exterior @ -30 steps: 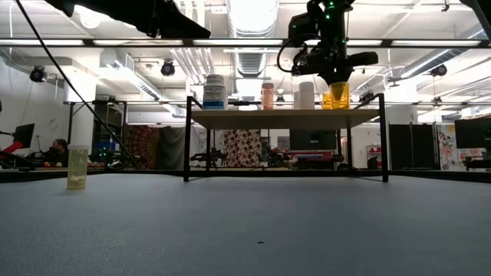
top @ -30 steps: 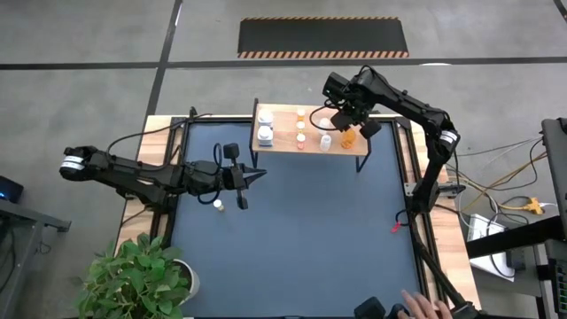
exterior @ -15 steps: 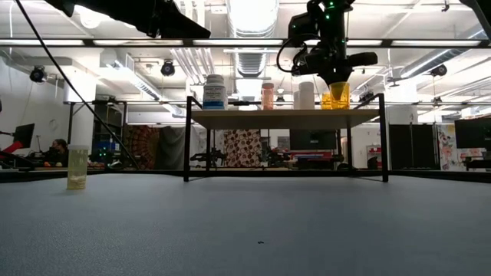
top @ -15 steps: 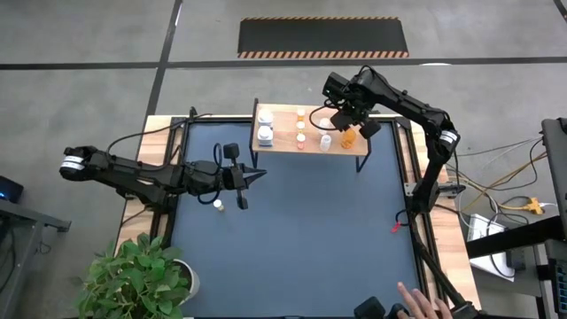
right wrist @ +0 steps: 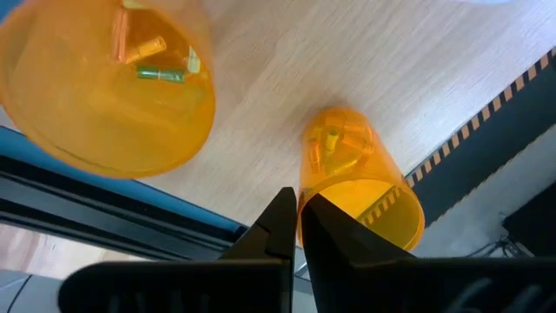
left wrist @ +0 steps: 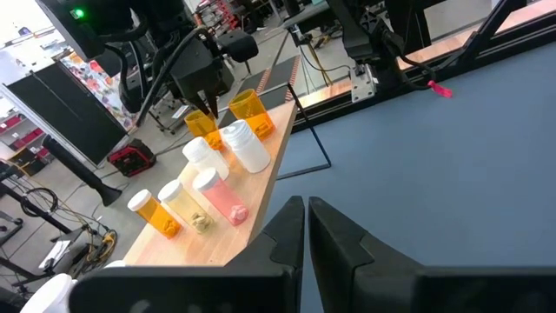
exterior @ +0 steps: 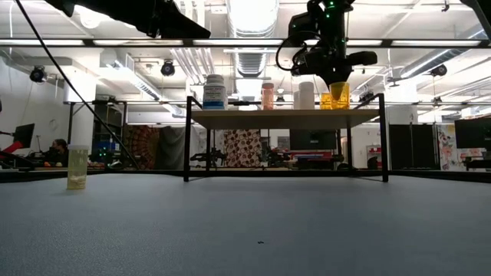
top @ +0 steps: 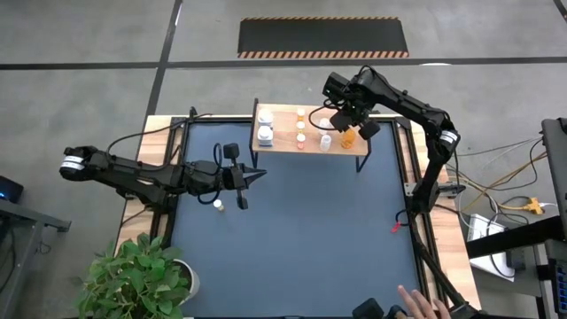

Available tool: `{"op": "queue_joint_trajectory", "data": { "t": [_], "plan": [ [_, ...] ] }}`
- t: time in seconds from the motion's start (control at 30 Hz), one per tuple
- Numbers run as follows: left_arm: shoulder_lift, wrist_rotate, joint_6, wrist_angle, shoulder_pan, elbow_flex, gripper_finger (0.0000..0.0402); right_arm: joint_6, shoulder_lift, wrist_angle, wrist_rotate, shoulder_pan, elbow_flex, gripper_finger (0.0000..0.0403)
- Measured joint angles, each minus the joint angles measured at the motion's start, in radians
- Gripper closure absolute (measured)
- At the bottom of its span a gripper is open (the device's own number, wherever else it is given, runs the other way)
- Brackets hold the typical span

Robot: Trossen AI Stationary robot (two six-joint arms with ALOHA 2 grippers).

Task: Pick and place medicine bottles onto shelf by color
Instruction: Put the orange pill bottle on the shelf

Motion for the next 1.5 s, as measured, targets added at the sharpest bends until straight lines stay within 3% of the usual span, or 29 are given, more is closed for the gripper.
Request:
{"op": "queue_joint_trajectory", "data": {
  "t": [1.0, 1.5],
  "plan": [
    [0.0, 0.0, 0.0, 0.0, 0.0, 0.0, 0.04, 0.008, 0.0, -0.003, -0.005, 0.0, 0.0, 0.0393],
    [0.0, 0.0, 0.0, 0.0, 0.0, 0.0, 0.04, 0.053, 0.0, 0.004, -0.007, 0.0, -0.002, 0.0307]
  ]
}}
